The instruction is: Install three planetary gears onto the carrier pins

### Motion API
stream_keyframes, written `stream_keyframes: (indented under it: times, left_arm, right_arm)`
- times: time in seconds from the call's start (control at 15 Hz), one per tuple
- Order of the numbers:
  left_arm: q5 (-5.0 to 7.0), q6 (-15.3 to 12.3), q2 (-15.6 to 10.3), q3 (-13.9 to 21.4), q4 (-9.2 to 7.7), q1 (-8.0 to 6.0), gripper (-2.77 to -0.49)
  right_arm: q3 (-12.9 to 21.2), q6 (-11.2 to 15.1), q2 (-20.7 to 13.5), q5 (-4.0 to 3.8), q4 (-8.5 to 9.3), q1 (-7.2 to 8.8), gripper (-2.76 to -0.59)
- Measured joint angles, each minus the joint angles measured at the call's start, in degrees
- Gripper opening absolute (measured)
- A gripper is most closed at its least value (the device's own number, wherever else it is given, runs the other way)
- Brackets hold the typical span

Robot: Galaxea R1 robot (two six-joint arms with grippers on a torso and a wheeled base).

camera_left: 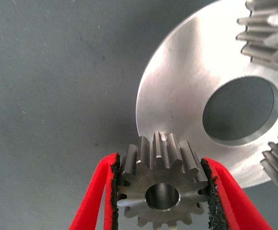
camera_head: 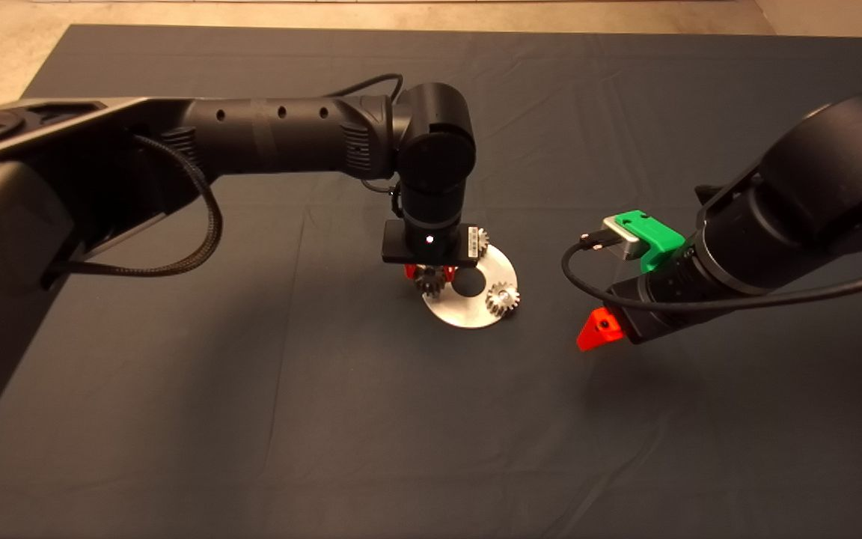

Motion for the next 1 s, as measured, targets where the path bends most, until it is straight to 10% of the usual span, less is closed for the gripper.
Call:
stream_keyframes:
  times: [1.0]
  left_arm:
    - [0.02, 3.1, 0.0, 0.7, -0.2, 0.01, -2.37]
  right_arm:
    - [0.0, 0.0, 0.0, 0.0, 0.02, 0.0, -0.61]
